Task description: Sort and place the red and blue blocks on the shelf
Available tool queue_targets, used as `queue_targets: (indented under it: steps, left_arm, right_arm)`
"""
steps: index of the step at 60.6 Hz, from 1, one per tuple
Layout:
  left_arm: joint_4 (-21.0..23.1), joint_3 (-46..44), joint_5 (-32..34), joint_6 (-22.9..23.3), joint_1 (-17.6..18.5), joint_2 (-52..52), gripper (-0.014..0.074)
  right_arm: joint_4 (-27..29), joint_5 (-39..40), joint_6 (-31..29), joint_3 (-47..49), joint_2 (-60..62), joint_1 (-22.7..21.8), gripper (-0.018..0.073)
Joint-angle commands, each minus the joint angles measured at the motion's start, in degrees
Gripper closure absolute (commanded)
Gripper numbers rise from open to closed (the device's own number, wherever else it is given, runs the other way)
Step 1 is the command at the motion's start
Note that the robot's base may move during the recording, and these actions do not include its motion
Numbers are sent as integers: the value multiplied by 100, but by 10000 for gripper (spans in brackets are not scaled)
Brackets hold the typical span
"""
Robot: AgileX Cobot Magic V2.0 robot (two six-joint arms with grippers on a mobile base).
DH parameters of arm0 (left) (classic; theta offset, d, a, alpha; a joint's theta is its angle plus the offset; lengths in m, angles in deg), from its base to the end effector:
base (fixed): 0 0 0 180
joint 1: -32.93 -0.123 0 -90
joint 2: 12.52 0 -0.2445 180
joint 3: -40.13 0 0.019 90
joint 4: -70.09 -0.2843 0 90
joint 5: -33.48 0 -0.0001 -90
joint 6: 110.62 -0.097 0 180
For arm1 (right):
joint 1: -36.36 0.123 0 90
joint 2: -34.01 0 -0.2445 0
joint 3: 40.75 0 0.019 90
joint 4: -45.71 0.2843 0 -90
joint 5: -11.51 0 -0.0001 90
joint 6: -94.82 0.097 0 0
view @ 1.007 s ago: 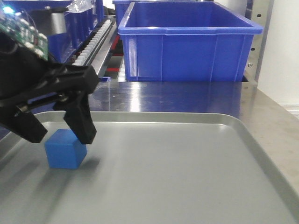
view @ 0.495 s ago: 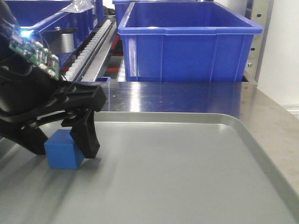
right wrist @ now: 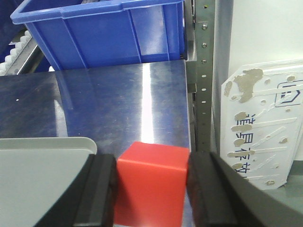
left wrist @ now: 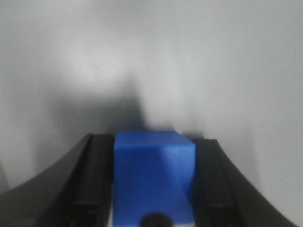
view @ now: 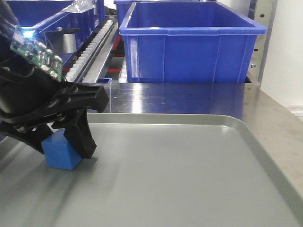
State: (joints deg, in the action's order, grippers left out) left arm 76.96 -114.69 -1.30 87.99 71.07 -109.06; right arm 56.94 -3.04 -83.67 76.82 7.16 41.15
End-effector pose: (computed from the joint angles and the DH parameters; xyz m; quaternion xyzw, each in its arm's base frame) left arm 0.2464 -0.2019 0.1439 0.1251 0.9701 -0.1349 0.1582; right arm 0.1591 0.0181 0.2332 0.0369 0.7847 0.1114 0.6087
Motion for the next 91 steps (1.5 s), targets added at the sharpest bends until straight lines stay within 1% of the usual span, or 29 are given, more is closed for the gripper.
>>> queue_targets:
  steps: [1,3,4,6,10,18,22,31,40,48,55,65,76,91]
  left_arm:
    - [63,-167,128,62,52,206,444]
    - [63,-167,104,62,52,237,479]
    - [63,-167,91,62,52,255,481]
    - [63,-167,80,62,52,296,468]
    - [17,-167,76,62,52,420,472]
    - [-215,-167,76,62,-27,762,472]
    - [-394,-167,66,62,-135,980,472]
    - [-687,-167,-49,62,-573,1535,472]
    - [-906,-167,-193,-8,-1228,2218,472]
    - [-1196,-95,-219,-8,-1750,2852,472]
    - [-1380,165,-170,-8,-2193,3502,472]
    - [-1443,829,-12,-8,-2817,4378,472]
    - [-1443,1618,85,-8,-3215,5266,472]
    - [-1433,2383,238,-8,-3491,6138,472]
  right_arm:
    - [-28,524,-31,175,-22,-34,510]
    - [-28,524,-31,175,-22,-34,510]
    - [-28,524,-31,175,-22,-34,510]
    - [-28,524,-31,175,-22,-34,510]
    - [-28,524,-31,175,-22,-34,510]
    - [-28,524,-31,175,-22,-34,510]
    - [-28,524,-31,175,-22,-34,510]
    - [-28,524,-31,175,-22,-34,510]
    - [-28,524,-31,175,-22,-34,510]
    - [-28,524,-31,175,-22,-34,510]
    - [-28,524,-31,175,-22,-34,510]
    - [-28,524,-31,175,-22,-34,510]
    - [-28,524,-31,175,-22,-34,510]
    - [-28,524,-31,175,-22,-34,510]
